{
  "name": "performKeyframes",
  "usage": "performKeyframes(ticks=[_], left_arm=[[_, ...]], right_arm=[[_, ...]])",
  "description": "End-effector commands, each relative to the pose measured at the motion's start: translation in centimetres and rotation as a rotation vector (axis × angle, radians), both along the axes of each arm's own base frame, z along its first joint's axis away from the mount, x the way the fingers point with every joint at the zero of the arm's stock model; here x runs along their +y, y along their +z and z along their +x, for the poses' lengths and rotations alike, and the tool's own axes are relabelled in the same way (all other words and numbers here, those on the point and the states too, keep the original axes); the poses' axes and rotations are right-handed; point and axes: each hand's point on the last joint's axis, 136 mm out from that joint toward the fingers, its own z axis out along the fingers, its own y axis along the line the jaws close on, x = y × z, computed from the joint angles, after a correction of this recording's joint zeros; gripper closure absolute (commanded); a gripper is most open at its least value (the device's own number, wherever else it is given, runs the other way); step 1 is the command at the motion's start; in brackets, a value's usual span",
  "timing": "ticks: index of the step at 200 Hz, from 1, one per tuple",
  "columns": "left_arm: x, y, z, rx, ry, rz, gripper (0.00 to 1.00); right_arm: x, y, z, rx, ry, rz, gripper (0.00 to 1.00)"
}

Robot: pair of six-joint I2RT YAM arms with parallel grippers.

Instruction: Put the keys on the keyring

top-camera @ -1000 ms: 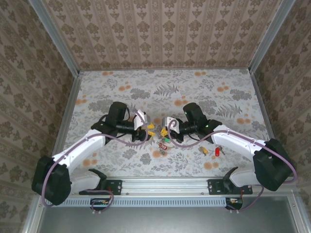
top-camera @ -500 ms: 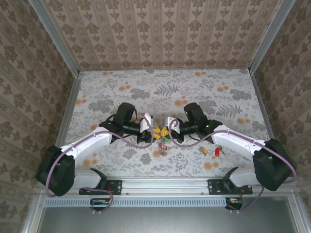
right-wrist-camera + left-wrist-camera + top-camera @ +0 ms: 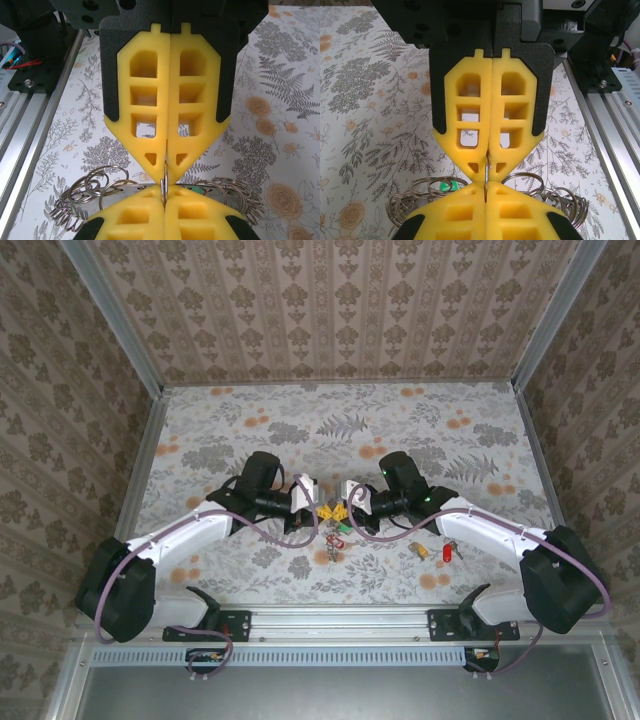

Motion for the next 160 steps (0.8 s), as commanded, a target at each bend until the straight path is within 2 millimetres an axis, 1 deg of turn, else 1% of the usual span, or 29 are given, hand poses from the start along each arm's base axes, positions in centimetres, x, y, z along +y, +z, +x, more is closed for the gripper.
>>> performKeyframes(ticks=[1,26,84,119,139,152,160], left_arm=[[-0.4,0.8,-0.2,-0.04,-0.023,-0.016,1.0],[-0.3,0.8,0.1,-0.052,0.005,-0.037,1.0],[-0.4,0.9,-0.1,-0.04,0.015,-0.069,1.0],[-0.2,1.0,-0.2,-0.04,0.021,-0.075,1.0],[-0.1,0.9,-0.3,-0.041,0.023,-0.073,1.0],[-0.1,1.0,-0.4,-0.039,0.02,-0.075,1.0],[-0.1,0.9,-0.4,-0.038,0.02,-0.073,1.0]], right_arm=[[0.3,1.3,0.1,-0.032,0.011,0.035,0.96],[-0.2,0.6,0.3,-0.057,-0.018,0.016,0.89],[-0.5,0.1,0.7,-0.086,-0.044,0.014,0.88],[-0.8,-0.3,1.0,-0.104,-0.065,0.002,0.85],[-0.8,-0.3,1.0,-0.11,-0.068,0.004,0.86],[-0.8,-0.1,1.0,-0.111,-0.067,0.01,0.9],[-0.7,-0.1,1.0,-0.112,-0.068,0.012,0.91]])
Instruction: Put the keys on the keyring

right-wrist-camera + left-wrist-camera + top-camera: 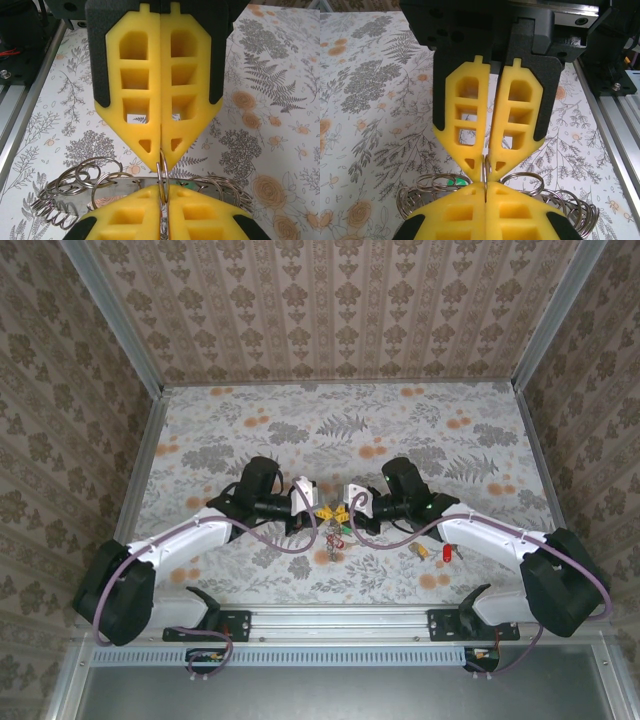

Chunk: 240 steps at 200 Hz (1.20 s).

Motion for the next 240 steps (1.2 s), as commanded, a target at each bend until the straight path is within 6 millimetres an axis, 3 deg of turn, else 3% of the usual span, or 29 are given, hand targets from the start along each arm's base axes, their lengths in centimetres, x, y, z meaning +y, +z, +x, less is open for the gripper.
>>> performKeyframes(ticks=[1,32,55,110,182,240], left_arm=[[-0.1,1.3,-0.6,-0.014,-0.022,-0.044,1.0],[-0.1,1.3,-0.6,-0.014,-0.023,-0.043,1.0],[-0.2,1.4,-0.6,-0.012,-0.029,-0.044,1.0],[-0.2,1.4,-0.6,-0.009,-0.032,-0.042,1.0],[-0.2,1.6,-0.5,-0.014,-0.025,-0.039,1.0],[-0.2,1.5,-0.4,-0.012,-0.022,-0.032,1.0]], right_arm=[[-0.1,0.9,0.5,-0.05,-0.019,0.015,0.91],[0.0,1.6,0.6,-0.058,-0.022,0.045,0.95],[0.2,1.9,0.6,-0.053,-0.019,0.06,0.87],[0.3,2.0,0.8,-0.059,-0.028,0.069,0.88],[0.4,2.3,0.9,-0.064,-0.021,0.081,0.82],[0.1,2.4,0.6,-0.049,-0.013,0.081,1.0]])
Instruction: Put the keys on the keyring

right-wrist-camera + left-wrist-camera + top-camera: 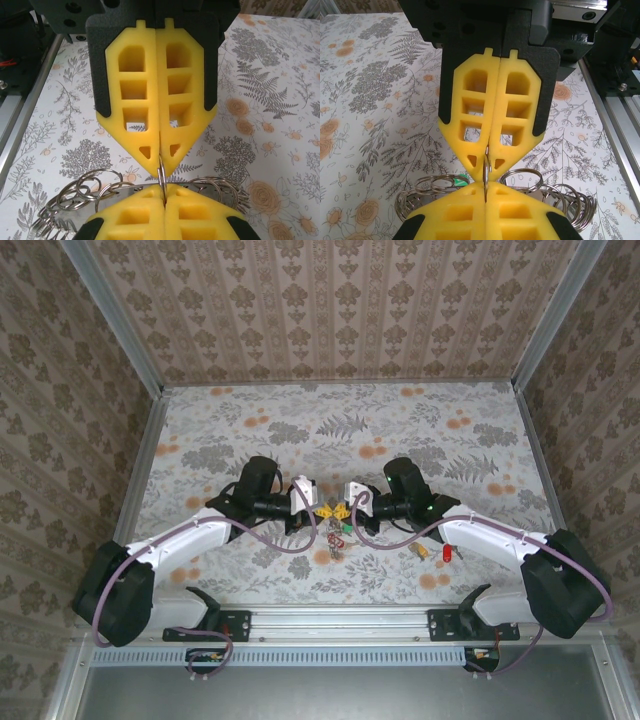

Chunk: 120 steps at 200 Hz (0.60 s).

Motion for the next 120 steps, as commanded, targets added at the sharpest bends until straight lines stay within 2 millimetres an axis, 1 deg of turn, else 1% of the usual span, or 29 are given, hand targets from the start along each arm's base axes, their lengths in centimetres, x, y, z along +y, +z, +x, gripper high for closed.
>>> performKeyframes(ticks=[1,5,26,51,77,120], left_arm=[[-0.27,1.32,-0.68,-0.001,-0.034,-0.031,1.0],[-0.26,1.29,-0.64,-0.001,-0.031,-0.029,1.0],[-0.2,1.19,-0.79,-0.003,-0.04,-0.024,0.91],[-0.29,1.08,-0.76,0.001,-0.044,-0.022,0.87],[-0.43,0.93,-0.81,0.011,-0.054,-0.018,0.85],[-0.65,1.25,-0.65,0.004,-0.054,-0.031,0.84]], right_arm=[[-0.01,1.68,0.29,-0.04,0.003,0.044,1.0],[0.0,1.77,0.3,-0.039,0.004,0.046,1.0],[0.0,1.91,0.22,-0.03,0.011,0.056,1.0],[0.09,2.1,0.14,-0.017,0.021,0.068,1.0],[0.07,2.09,0.11,-0.011,0.021,0.071,1.0],[0.02,2.01,0.08,-0.002,0.021,0.069,1.0]])
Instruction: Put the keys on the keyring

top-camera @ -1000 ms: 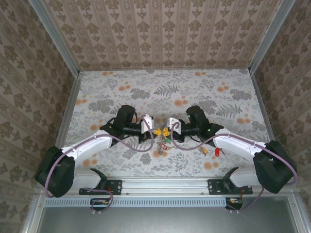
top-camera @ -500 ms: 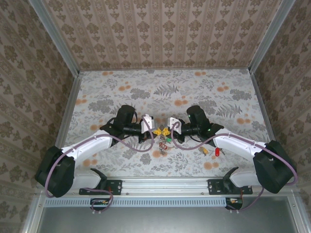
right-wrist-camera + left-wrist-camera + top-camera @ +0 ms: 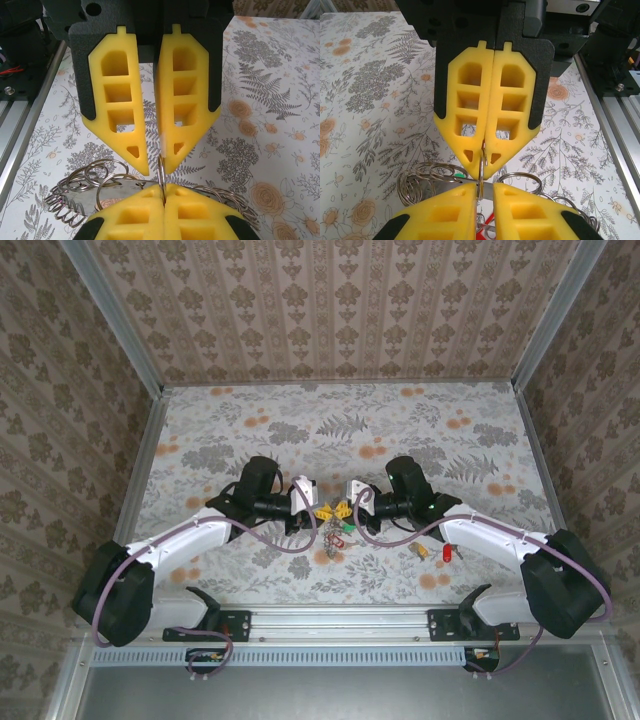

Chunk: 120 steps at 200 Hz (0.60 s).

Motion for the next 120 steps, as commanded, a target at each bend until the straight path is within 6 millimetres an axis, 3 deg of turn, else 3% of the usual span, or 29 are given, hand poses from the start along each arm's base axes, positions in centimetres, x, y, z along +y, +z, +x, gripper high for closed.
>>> performKeyframes(ticks=[1,74,120], left_arm=[[-0.62,1.27,-0.51,-0.003,-0.049,-0.034,0.84],[-1.24,1.6,-0.2,-0.01,-0.039,-0.055,0.83],[-1.23,1.1,-0.29,-0.004,-0.043,-0.039,0.9]], right_arm=[[0.21,1.79,0.1,-0.03,0.017,0.049,1.0],[0.49,1.87,0.16,-0.015,0.027,0.054,1.0],[0.53,1.96,0.29,-0.017,0.024,0.056,1.0]])
